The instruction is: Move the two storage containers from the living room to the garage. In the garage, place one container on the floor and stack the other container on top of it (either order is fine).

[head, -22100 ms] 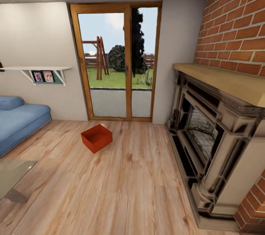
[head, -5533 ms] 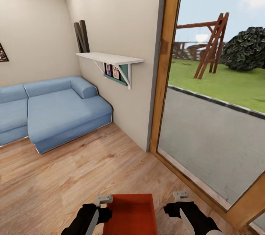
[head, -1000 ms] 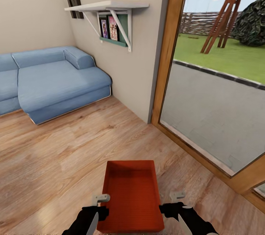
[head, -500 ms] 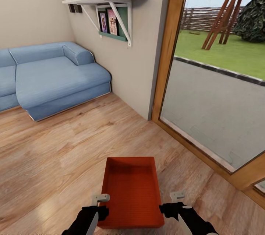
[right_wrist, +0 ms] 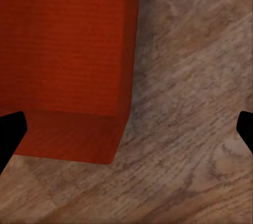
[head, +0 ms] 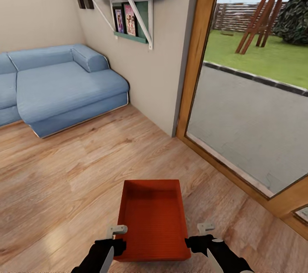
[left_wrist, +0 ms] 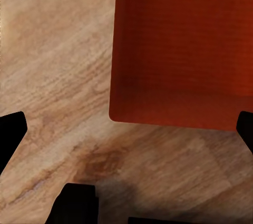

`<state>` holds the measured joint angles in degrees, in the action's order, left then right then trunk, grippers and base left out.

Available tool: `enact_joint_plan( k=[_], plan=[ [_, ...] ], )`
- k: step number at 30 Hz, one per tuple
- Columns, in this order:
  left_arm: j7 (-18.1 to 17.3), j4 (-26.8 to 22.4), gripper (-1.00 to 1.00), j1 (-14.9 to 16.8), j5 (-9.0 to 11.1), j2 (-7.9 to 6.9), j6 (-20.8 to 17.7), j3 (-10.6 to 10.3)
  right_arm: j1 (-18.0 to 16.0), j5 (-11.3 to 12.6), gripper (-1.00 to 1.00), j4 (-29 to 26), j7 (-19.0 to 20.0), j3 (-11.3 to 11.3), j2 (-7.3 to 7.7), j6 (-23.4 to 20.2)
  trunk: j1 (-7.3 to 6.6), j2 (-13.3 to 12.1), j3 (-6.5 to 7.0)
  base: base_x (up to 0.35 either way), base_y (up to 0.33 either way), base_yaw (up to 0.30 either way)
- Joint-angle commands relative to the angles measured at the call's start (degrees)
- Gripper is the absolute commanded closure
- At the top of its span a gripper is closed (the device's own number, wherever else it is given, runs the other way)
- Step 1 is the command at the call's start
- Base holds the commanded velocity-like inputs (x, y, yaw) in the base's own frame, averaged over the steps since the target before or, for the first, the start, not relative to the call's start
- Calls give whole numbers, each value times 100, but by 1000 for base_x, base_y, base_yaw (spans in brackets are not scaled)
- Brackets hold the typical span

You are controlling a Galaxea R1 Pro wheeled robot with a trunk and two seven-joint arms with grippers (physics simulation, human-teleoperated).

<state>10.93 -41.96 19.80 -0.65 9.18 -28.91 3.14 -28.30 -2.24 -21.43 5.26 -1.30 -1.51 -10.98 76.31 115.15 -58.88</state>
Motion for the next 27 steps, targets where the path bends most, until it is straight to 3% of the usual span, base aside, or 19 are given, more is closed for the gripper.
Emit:
enact_joint_plan(
  k=[1, 9, 18, 27],
  plan=[
    [5, -11, -100, 2, -5, 6, -21, 18, 0, -29, -100, -12, 10, -11, 2, -35, -1, 2, -14, 0, 0, 0],
    [-3, -79, -100, 6, 3, 29, 74, 12, 0, -48, -100, -31, 38, -2, 2, -23, -1, 2, -88, 0, 0, 0],
    [-2, -796, -100, 6, 3, 1, 112, 7, 0, -29, -100, -821, 54, 15, 2, -18, -1, 2, -171, 0, 0, 0],
    [-16, -800, -100, 6, -5, -112, 453, 11, 0, -12, -100, -962, 54, 24, 2, -18, -1, 2, -254, 0, 0, 0]
  ],
)
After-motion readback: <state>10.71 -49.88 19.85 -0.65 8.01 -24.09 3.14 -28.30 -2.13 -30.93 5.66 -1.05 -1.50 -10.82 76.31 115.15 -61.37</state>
